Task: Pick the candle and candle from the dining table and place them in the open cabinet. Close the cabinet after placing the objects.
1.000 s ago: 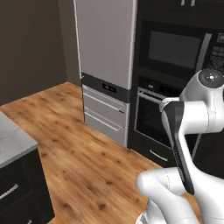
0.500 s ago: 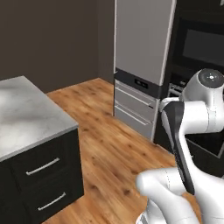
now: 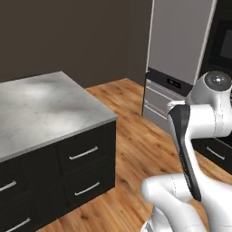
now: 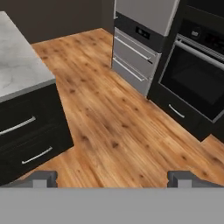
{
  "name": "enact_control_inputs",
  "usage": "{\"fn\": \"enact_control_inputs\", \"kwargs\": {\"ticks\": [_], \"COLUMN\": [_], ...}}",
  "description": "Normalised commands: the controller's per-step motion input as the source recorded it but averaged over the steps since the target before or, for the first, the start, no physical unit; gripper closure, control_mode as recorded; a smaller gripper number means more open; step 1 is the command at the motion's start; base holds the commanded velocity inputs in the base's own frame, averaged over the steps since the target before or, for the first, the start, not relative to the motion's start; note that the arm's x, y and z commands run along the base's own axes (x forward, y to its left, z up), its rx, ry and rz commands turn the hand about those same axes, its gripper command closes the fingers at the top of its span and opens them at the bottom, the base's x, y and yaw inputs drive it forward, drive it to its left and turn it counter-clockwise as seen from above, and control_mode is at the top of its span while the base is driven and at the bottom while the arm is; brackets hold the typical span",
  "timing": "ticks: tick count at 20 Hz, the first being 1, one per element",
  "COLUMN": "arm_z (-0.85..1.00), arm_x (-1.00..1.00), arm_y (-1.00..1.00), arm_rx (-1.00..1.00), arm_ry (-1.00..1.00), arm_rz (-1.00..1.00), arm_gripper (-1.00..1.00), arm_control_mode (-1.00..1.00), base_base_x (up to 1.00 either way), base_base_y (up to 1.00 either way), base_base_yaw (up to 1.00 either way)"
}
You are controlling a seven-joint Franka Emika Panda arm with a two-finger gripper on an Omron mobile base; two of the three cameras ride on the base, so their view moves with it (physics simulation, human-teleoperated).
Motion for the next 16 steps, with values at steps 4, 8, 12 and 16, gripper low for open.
{"fn": "enact_control_inputs", "kwargs": {"ticks": [4,8,12,16], "arm_z": [0.0,0.0,0.0,0.0], "arm_x": [0.0,0.0,0.0,0.0], "arm_y": [0.0,0.0,0.0,0.0], "arm_rx": [0.0,0.0,0.0,0.0], "arm_ry": [0.0,0.0,0.0,0.0], "arm_rz": [0.0,0.0,0.0,0.0], "arm_gripper": [-1.0,-1.0,-1.0,-1.0], "arm_control_mode": [1.0,1.0,1.0,1.0], "base_base_x": [-0.16,-0.06,0.0,0.0], "base_base_y": [0.68,0.69,0.69,0.66], "base_base_yaw": [0.21,0.19,0.17,0.21]}}
